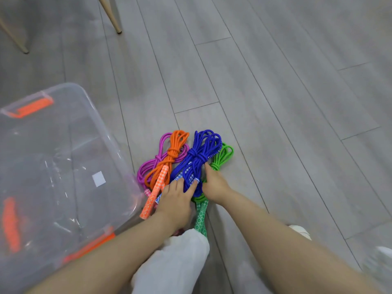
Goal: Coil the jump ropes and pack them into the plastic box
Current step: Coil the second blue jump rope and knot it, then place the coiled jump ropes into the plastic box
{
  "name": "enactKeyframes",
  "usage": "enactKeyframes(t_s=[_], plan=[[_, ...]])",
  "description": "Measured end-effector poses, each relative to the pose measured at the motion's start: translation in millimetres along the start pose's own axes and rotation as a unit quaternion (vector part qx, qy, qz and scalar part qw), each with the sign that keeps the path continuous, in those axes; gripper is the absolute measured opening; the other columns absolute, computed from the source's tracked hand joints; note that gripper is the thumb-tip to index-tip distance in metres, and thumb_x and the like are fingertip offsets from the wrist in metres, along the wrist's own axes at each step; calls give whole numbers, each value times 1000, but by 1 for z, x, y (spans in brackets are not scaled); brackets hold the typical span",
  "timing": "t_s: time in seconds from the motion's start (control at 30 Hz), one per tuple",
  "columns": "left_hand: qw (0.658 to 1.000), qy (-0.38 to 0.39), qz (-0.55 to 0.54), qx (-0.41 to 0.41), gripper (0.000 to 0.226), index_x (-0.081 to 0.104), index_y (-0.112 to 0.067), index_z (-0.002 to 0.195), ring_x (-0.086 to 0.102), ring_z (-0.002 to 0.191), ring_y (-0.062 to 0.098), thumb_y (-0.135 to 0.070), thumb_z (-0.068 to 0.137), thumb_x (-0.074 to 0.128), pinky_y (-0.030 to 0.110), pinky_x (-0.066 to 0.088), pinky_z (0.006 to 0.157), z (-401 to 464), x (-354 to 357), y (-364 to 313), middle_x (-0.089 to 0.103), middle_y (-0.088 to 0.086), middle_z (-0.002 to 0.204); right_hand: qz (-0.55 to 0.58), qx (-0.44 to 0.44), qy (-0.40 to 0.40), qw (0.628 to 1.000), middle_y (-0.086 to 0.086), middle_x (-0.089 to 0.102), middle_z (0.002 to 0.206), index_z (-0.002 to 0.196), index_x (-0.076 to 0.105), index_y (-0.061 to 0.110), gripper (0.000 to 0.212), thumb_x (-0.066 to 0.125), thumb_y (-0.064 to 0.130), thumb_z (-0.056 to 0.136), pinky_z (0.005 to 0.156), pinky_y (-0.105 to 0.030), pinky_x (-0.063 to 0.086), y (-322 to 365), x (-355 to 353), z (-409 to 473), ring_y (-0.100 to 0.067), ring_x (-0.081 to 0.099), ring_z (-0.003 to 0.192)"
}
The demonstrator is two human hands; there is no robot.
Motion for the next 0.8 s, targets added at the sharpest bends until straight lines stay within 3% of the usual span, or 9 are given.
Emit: enactKeyframes(t_s=[0.07,0.17,0.27,0.33,0.47,0.53,0.6,0.67,0.8], plan=[[1000,-2,-10,-14,70,23,-29,152,39,125,35,-36,87,49,40,31,102,4,-3,4,35,18,145,-53,3,22,998,-8,56,126,124,43,20,53,45,10,72,92,-45,45,1,0,-4,-35,46,117],[1000,-9,-1,-18,65,20,-33,151,36,125,32,-40,89,37,38,28,101,8,-9,5,34,13,143,-42,-17,20,999,-8,60,120,116,51,17,51,41,13,66,92,-46,46,7,-4,-8,-39,50,114],[999,-25,-15,-38,61,27,-36,148,36,125,29,-42,89,40,38,27,101,7,-20,9,37,8,139,5,-28,-30,999,-16,60,125,128,52,4,48,45,-1,81,95,-41,46,11,-18,-11,-36,53,116],[997,-42,-42,-53,59,31,-34,147,34,128,28,-40,90,47,37,26,104,6,-32,11,35,7,141,20,-32,-64,997,-15,57,131,136,47,5,48,44,1,88,97,-36,44,15,-30,-17,-31,52,120],[986,-95,-133,-27,60,35,-22,145,26,137,27,-34,89,53,36,23,111,4,-74,12,31,9,147,24,-47,-77,996,-13,57,131,137,46,6,51,45,-1,87,95,-30,41,34,-44,-31,-28,52,120],[971,-170,-169,-25,62,39,-19,143,27,138,28,-29,84,57,39,22,113,-3,-104,20,36,9,146,18,-54,-79,995,-12,56,133,140,44,9,56,46,1,84,99,-32,42,48,-49,-33,-29,52,122],[948,-257,-172,-70,65,43,-16,140,30,137,31,-25,78,61,42,18,116,-14,-130,42,42,10,143,14,-55,-81,995,-9,54,137,143,41,13,60,47,3,84,100,-34,42,64,-53,-35,-29,50,125],[924,-307,-159,-165,73,39,-13,142,26,140,33,-24,74,65,45,11,117,-33,-143,74,39,12,145,20,-61,-77,995,-8,52,139,143,40,15,58,47,3,86,95,-30,41,83,-54,-39,-27,52,123],[875,-270,-242,-321,94,19,-9,150,17,144,33,-26,73,71,44,11,118,-64,-117,136,23,16,155,38,-112,-62,991,-12,57,131,142,40,15,51,47,6,92,91,-29,41,124,-44,-47,-29,56,117]])
Point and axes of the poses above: each hand's wrist, its own z-axis towards the middle knuckle, its own x-axis out of the palm, y = z × x, the point moved 7 cm from there along z, towards the middle knuckle
